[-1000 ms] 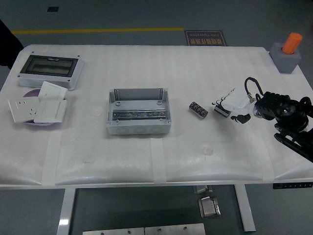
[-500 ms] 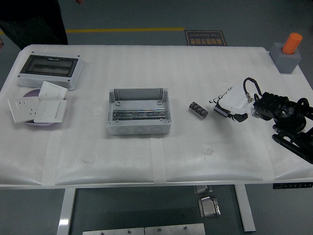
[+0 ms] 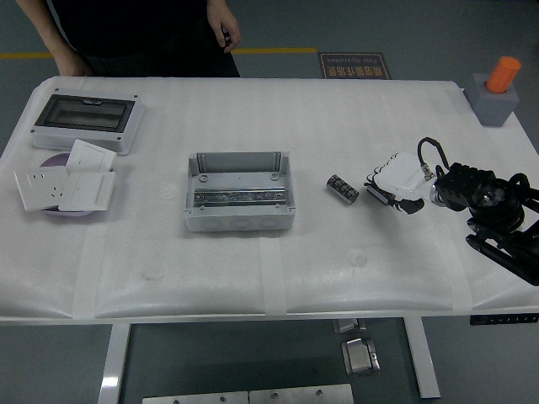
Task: Pick up the battery,place it into the box
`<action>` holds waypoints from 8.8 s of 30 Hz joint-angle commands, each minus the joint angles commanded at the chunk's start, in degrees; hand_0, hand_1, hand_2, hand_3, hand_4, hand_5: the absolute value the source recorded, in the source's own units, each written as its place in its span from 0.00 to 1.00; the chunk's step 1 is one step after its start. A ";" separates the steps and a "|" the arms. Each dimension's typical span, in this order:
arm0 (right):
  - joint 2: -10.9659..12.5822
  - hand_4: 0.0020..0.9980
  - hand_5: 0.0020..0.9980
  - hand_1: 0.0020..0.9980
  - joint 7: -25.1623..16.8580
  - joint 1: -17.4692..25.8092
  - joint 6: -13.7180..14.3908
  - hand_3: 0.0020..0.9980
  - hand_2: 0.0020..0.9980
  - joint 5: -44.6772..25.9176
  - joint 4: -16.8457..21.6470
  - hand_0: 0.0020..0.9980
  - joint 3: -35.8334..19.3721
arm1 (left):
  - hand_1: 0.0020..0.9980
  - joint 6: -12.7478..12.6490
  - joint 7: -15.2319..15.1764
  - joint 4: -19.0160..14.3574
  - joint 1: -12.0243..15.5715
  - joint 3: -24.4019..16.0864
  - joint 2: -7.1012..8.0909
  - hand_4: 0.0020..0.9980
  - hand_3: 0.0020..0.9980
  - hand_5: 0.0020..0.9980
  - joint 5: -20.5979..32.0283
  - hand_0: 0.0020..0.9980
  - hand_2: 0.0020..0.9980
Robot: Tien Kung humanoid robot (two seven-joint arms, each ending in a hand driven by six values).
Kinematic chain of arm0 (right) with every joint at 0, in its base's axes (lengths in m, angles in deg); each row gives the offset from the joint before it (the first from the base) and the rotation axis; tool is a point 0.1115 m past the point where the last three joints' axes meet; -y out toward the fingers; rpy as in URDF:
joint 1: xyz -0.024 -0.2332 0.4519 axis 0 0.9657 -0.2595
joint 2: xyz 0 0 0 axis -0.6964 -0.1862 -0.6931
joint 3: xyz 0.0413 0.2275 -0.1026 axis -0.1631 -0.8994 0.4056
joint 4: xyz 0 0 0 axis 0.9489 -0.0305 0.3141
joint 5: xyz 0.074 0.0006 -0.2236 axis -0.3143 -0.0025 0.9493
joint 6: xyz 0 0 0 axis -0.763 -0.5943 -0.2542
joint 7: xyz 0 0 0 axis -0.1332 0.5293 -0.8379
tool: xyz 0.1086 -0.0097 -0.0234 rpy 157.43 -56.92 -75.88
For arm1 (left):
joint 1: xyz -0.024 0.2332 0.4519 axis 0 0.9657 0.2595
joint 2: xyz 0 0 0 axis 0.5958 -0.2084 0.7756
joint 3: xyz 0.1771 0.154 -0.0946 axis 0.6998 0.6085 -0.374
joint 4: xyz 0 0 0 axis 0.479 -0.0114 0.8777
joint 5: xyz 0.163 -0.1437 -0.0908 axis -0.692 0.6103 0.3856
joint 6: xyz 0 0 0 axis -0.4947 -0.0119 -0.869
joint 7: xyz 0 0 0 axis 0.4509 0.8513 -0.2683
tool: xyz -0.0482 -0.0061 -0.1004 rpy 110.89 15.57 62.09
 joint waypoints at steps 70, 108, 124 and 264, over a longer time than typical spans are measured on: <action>-10.60 1.00 0.63 0.92 14.63 2.48 19.27 1.00 0.96 -27.87 17.82 1.00 -1.60 | 0.68 -0.50 1.70 0.00 1.75 -4.37 -0.86 0.49 0.61 0.52 -2.89 0.66 0.52; -3.45 0.75 0.16 0.76 -4.90 -6.97 -4.80 0.79 0.77 1.03 6.14 0.94 -2.78 | 0.68 -0.17 1.36 0.00 0.95 -4.61 -0.32 0.44 0.60 0.49 -4.01 0.65 0.51; -4.79 0.71 0.12 0.76 -6.55 -5.76 -7.83 0.80 0.77 1.03 3.95 0.94 -4.61 | 0.68 0.04 1.13 0.00 0.31 -4.79 -0.29 0.44 0.60 0.49 -4.88 0.65 0.51; -12.52 1.00 0.52 1.00 17.16 6.06 22.66 1.00 1.00 -19.59 18.59 1.00 -6.65 | 0.68 1.77 3.08 0.00 1.39 -5.38 -1.54 0.44 0.60 0.54 -5.75 0.65 0.51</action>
